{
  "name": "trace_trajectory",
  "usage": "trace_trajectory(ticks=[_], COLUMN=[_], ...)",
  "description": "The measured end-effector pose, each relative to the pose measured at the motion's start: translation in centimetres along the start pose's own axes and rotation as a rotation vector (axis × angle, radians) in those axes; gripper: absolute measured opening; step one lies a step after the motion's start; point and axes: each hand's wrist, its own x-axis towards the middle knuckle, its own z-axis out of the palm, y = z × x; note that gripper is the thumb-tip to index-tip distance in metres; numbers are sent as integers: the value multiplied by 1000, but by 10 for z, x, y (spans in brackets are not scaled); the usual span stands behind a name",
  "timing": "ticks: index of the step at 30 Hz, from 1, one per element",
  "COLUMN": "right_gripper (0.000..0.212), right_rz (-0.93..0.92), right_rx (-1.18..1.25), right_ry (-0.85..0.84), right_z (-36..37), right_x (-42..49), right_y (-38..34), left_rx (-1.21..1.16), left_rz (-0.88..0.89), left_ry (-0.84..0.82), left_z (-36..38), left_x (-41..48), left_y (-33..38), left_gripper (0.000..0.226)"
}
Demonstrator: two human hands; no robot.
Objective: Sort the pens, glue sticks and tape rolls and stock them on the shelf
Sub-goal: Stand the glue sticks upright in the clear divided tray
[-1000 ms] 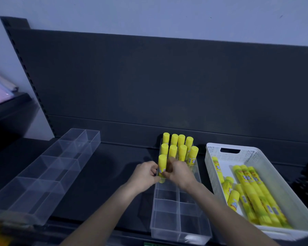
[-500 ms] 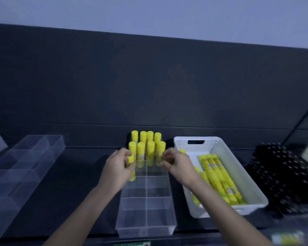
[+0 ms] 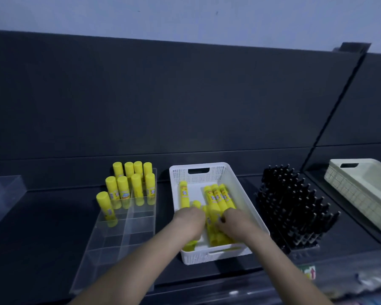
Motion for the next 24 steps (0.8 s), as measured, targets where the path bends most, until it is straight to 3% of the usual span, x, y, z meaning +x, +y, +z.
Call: trace_trajectory(ticks=[2,6,10,16,18,20,21,24], right_gripper=[31,32,28,18,23,45,55,50], right_rz=[-33,-59,7,-140,-239,-286,-308,-390], right_rx=[21,18,263,1164,1256,1313,1331,1373], right_ry=[-14,18,36,-110,-146,-151,-159,-220], right_z=[5,7,-2,-11,-14,-16,-16,-14], right_x=[4,8,8,-1,-5,-8,-10,-15], right_y=[-5,-6,3,14,10,-1,-8,-35], left_rx=[38,-111,-185,-597,-851,-1145,-1260,-1456], left_rz=[-70,-270,-311,-287,-201,-130,-118,-113], left_ry=[-63,-135,-72,262,359,431,463,520], left_z=[4,4,1,-20,-27,-31,-29,-17], left_x=[11,24,27,7,-9,-31,-42,-74], left_y=[6,9,11,-7,-25,-44,-53,-80], left_gripper=[40,86,53,42,26,8,11,11])
